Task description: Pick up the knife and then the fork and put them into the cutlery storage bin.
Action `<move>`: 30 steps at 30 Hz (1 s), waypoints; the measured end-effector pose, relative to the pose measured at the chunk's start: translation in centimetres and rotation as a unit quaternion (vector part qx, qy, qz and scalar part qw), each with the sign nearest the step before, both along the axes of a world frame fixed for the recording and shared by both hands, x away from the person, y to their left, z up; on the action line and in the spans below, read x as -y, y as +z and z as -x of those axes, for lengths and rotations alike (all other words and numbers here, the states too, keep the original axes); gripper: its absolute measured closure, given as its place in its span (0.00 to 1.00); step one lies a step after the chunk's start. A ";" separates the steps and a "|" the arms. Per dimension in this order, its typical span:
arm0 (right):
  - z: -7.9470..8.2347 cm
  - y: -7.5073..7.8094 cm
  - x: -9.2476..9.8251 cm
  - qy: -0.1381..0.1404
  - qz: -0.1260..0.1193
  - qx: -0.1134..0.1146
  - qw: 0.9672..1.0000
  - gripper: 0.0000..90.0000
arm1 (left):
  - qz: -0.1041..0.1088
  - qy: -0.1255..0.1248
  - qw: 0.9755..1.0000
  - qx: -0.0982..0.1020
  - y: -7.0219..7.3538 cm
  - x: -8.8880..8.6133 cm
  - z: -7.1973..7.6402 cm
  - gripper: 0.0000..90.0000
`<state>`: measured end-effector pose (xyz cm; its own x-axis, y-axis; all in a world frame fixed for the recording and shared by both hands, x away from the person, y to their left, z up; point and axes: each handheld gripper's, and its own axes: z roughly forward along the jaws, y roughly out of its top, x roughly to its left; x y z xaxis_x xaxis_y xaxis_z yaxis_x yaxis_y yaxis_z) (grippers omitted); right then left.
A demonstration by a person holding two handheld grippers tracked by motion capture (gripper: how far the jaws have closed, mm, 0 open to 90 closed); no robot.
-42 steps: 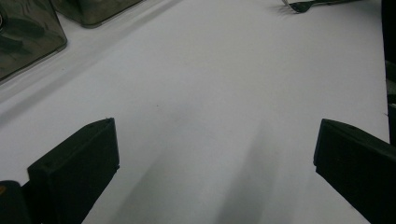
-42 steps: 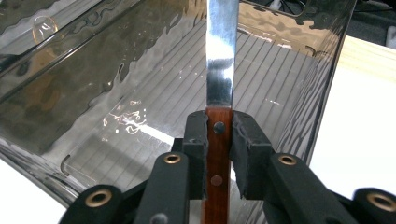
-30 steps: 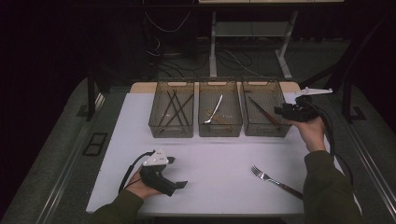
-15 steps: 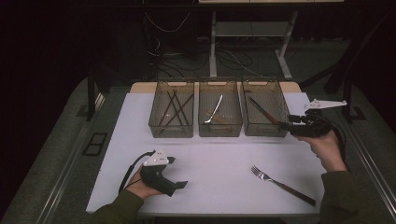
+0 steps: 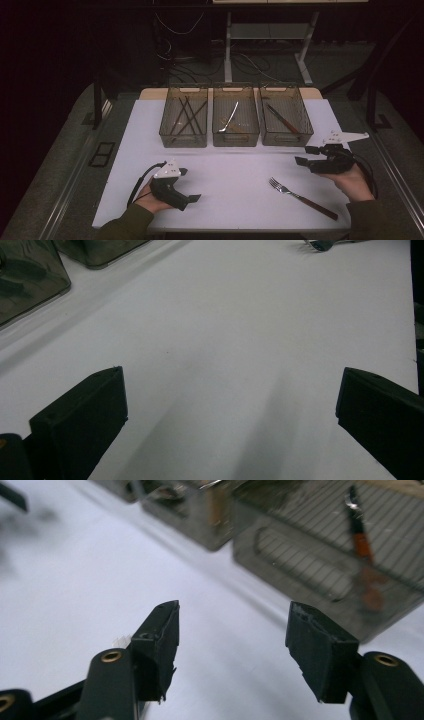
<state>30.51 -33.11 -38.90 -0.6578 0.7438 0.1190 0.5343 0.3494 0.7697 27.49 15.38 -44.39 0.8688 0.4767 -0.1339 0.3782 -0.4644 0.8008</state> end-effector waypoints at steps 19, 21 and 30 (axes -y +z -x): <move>5.5 -2.4 -1.4 0.079 0.087 -0.058 0.991 0.71 | -0.002 0.001 1.000 0.000 0.0 0.0 0.0 0.00; 5.7 -2.7 -1.2 0.083 0.095 -0.065 0.990 0.71 | -0.002 0.001 1.000 0.000 0.0 0.0 0.0 0.00; 6.7 -3.9 -0.2 0.094 0.113 -0.084 0.986 0.77 | -0.003 0.001 1.000 -0.001 -0.1 0.0 0.0 0.00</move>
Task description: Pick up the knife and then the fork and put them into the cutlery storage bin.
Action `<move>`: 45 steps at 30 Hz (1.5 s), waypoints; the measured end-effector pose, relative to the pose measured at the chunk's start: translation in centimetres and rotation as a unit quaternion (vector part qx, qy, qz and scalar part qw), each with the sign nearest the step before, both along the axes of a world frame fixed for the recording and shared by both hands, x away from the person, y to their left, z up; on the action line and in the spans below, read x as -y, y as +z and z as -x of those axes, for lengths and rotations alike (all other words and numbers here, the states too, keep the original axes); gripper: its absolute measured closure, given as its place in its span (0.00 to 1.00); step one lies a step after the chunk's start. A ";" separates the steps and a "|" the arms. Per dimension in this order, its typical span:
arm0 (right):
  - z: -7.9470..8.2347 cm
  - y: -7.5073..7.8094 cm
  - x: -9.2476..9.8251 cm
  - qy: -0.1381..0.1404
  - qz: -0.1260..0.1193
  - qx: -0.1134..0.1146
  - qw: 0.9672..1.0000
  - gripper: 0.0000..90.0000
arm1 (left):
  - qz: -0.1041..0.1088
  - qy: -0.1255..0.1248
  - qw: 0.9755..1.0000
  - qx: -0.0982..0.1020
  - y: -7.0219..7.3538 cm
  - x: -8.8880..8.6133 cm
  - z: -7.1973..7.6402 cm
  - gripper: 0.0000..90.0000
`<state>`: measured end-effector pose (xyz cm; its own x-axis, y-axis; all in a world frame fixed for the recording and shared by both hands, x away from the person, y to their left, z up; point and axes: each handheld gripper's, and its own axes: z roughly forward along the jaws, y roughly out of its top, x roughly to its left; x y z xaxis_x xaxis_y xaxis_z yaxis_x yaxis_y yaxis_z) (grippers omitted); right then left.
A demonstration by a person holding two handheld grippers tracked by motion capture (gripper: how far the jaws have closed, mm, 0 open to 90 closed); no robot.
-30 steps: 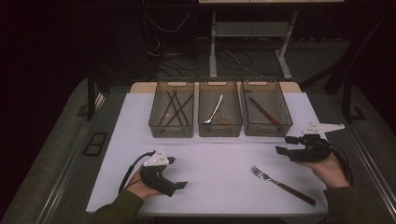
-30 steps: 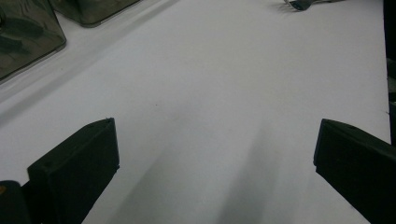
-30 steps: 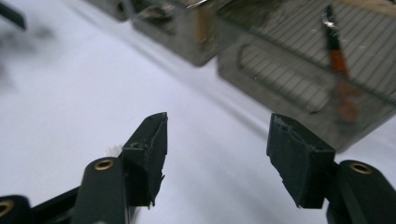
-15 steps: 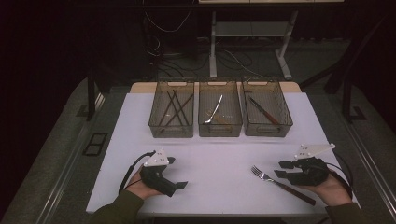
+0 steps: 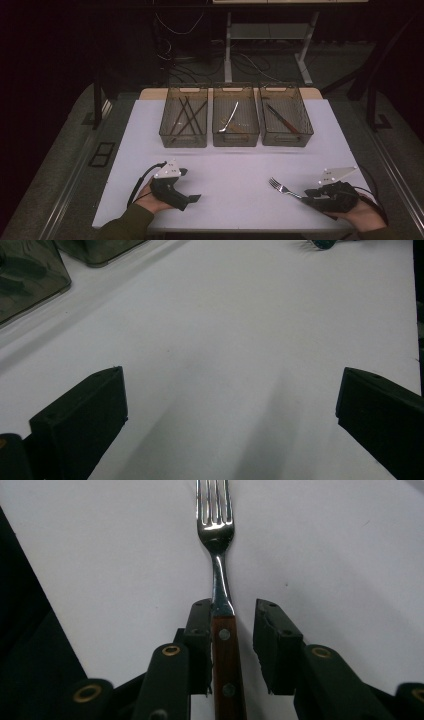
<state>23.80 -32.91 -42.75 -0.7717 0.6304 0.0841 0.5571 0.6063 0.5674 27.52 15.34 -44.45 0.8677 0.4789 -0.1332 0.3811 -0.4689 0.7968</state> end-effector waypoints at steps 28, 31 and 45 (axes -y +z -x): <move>0.3 -1.5 -0.4 0.028 -0.014 0.028 0.999 0.86 | -0.004 -0.001 1.000 0.000 -0.1 0.1 0.0 0.00; 0.3 -1.5 -0.4 0.026 -0.015 0.029 0.999 0.87 | -0.004 -0.001 1.000 0.001 -0.1 0.1 0.0 0.00; -0.4 -0.8 -0.2 0.008 -0.031 0.018 0.999 0.87 | -0.002 -0.002 1.000 0.001 -0.1 0.1 0.0 0.00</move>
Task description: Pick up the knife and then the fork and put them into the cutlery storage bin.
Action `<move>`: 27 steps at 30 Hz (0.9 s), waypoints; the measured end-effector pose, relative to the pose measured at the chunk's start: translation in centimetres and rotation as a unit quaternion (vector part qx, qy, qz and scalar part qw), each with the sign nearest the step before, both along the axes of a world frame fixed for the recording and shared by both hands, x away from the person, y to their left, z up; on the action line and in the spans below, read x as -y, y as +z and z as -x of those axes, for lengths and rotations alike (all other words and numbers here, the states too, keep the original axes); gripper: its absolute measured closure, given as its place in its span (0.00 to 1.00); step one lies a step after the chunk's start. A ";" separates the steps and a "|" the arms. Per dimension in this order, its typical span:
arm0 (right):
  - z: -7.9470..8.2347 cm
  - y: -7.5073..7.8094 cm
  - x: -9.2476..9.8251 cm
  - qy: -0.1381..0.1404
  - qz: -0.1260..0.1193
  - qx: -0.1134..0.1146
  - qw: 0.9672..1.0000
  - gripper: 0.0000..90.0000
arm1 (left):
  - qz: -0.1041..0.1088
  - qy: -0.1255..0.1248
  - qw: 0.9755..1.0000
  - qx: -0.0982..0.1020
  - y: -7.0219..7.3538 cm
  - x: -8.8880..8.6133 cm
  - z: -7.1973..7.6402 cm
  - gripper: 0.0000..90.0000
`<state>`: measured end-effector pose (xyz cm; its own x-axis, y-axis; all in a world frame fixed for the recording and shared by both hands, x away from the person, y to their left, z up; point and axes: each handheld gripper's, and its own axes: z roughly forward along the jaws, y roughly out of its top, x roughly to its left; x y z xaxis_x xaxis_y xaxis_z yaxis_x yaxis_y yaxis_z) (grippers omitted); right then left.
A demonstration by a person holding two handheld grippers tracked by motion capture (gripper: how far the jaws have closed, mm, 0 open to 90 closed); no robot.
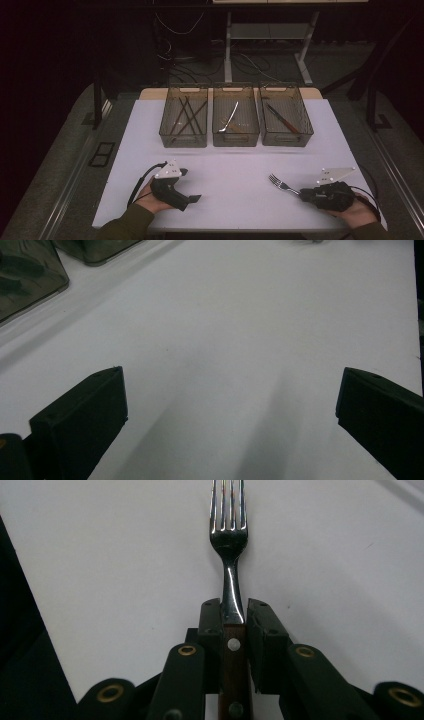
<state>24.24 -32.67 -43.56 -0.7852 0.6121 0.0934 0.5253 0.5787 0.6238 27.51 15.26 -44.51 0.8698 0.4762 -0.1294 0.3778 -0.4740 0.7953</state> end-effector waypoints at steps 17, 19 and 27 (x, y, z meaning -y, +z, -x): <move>-1.1 1.7 1.1 -0.028 -0.027 0.025 0.999 0.87 | 0.005 -0.007 1.000 0.001 0.1 0.0 0.1 0.00; -1.5 1.8 1.2 -0.032 -0.030 0.027 0.999 0.87 | 0.005 -0.007 1.000 0.001 0.1 0.0 0.1 0.00; -2.5 2.5 1.4 -0.046 -0.039 0.030 0.998 0.87 | 0.005 -0.010 1.000 0.007 0.1 -0.2 0.1 0.00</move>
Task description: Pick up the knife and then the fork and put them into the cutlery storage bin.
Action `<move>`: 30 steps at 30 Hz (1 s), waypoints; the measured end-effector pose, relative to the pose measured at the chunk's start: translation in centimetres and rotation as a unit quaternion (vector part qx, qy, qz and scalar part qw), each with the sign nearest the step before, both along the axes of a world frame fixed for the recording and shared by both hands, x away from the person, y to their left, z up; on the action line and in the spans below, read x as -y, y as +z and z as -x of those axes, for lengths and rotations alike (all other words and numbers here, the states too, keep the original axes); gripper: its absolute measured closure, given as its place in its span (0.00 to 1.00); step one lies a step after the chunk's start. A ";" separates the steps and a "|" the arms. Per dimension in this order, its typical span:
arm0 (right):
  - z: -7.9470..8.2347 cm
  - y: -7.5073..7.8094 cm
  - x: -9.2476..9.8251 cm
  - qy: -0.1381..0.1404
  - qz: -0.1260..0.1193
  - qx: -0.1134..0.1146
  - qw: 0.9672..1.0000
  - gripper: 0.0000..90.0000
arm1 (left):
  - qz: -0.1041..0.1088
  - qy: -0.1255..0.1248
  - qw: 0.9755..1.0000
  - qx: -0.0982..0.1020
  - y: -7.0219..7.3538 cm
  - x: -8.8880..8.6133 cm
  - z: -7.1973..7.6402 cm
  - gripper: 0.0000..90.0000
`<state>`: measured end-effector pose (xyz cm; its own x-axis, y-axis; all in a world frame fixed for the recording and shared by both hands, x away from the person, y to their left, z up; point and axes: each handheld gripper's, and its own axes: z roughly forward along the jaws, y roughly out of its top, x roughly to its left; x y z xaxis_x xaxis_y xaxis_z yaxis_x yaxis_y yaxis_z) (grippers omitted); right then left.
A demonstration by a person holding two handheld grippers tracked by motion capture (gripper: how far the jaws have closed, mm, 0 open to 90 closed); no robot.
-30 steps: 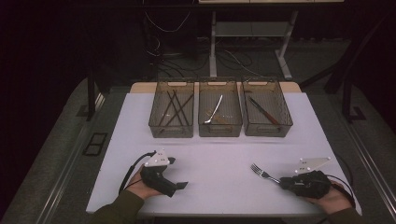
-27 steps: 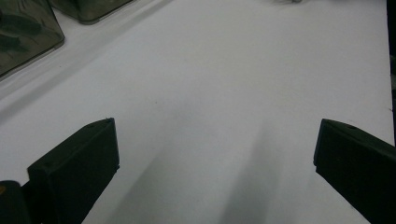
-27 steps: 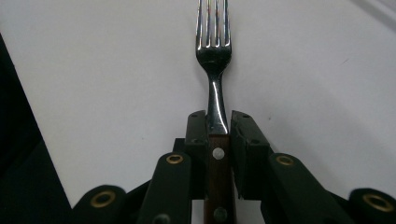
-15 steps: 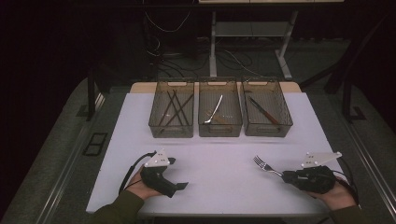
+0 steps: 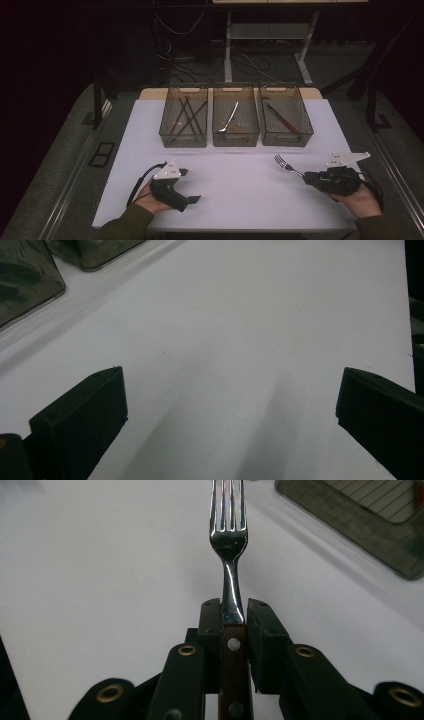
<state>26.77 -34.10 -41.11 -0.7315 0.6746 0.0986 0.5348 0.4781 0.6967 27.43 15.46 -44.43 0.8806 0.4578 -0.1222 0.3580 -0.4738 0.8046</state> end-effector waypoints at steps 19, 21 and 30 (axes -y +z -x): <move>-3.0 2.8 0.2 -0.031 -0.031 0.028 0.999 0.87 | 0.004 0.007 1.000 -0.005 0.0 -0.1 -0.1 0.00; -3.4 3.2 0.2 -0.034 -0.035 0.031 0.998 0.87 | 0.008 0.010 1.000 -0.005 0.0 -0.1 0.0 0.00; -4.8 3.9 -0.1 -0.052 -0.044 0.031 0.997 0.87 | 0.002 0.013 1.000 -0.003 0.0 0.0 0.0 0.00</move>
